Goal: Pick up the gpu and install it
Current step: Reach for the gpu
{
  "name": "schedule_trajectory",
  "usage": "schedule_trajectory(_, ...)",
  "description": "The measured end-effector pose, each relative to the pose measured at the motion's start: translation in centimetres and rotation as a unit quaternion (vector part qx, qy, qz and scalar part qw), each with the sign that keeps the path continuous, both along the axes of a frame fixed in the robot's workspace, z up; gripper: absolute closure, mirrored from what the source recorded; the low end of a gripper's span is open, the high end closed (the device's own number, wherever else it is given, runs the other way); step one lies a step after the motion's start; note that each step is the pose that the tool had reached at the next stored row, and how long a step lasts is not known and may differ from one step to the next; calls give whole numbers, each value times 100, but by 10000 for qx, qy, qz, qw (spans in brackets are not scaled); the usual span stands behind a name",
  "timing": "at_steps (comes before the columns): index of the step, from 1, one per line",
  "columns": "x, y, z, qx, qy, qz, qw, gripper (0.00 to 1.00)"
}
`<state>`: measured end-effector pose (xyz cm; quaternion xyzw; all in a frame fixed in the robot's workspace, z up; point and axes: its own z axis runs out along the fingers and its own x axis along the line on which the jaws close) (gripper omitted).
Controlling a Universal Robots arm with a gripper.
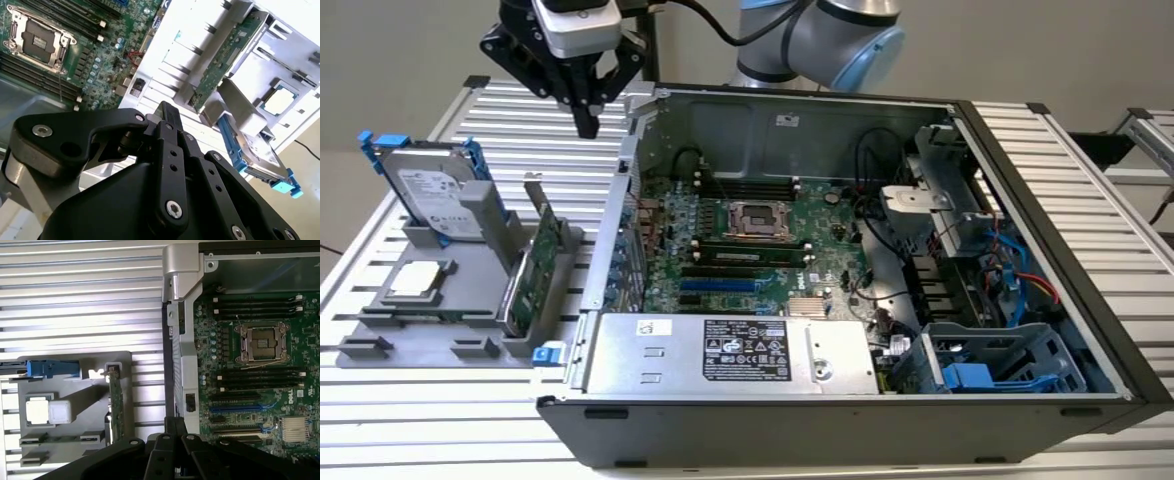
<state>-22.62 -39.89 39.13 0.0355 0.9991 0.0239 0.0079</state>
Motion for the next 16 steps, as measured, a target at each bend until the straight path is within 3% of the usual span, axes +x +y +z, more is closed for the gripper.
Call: schedule_trajectory(16,-50,-1,0,2,1,0,10000,100)
